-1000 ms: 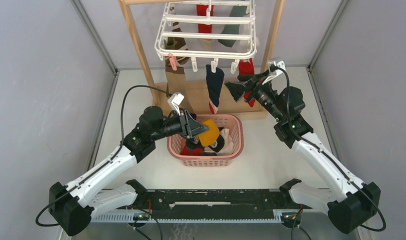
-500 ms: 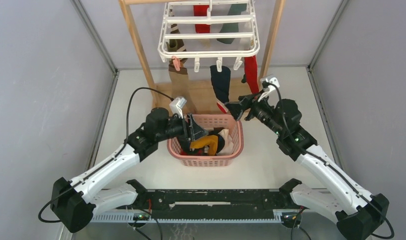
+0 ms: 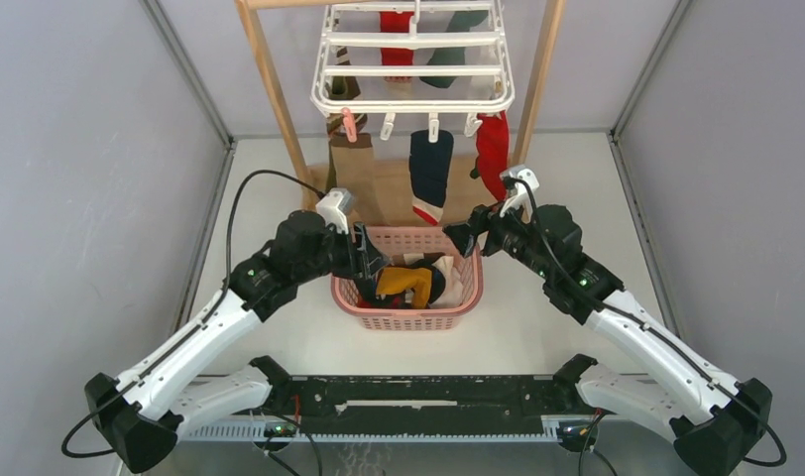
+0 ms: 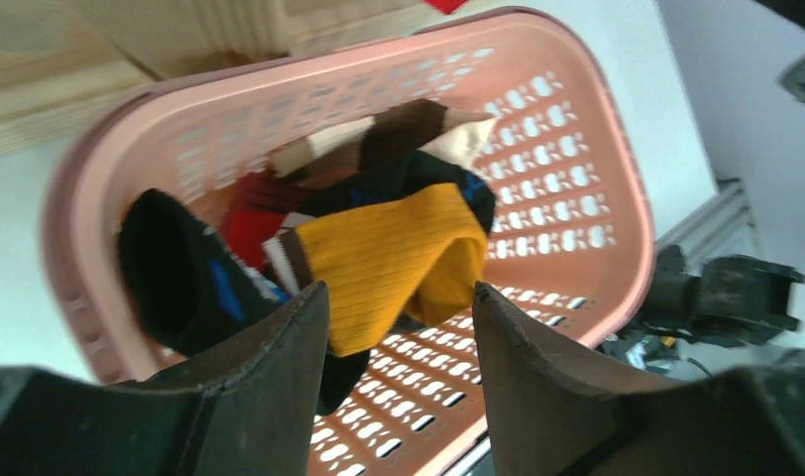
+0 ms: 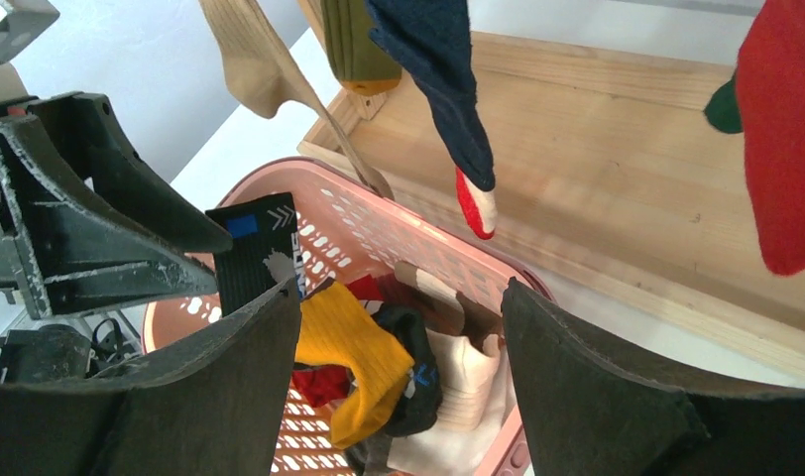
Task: Remove the socks clipped to the hanger
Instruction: Place the sock in the bin.
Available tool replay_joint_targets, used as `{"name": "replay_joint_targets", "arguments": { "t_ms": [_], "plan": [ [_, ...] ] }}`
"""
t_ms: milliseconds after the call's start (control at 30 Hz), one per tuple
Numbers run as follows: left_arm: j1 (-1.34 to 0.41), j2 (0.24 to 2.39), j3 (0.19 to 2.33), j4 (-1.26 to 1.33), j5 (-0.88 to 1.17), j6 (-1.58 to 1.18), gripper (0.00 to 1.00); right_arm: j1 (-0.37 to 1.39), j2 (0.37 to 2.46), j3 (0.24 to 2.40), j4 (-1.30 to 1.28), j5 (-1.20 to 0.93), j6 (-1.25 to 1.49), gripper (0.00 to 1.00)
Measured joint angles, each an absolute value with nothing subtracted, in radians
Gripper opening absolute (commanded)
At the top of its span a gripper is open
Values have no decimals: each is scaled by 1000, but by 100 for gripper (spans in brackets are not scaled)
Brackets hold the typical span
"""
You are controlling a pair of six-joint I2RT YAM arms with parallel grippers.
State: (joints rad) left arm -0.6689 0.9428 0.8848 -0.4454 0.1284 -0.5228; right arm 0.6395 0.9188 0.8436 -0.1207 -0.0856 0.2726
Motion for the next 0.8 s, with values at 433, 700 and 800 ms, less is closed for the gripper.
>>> {"name": "replay_joint_targets", "arguments": {
  "t_ms": [433,700,800],
  "plan": [
    [-780,1247,1008,-672,-157,-496,60,593,842,844,-183,-92,266,82],
    [-805,1395,1008,-670,-214,-497,60,413,791,844,-214,-146,271,82],
    [-808,1422,1008,-657,-217,-497,61,343,792,844,-222,-167,274,82]
  ]
}}
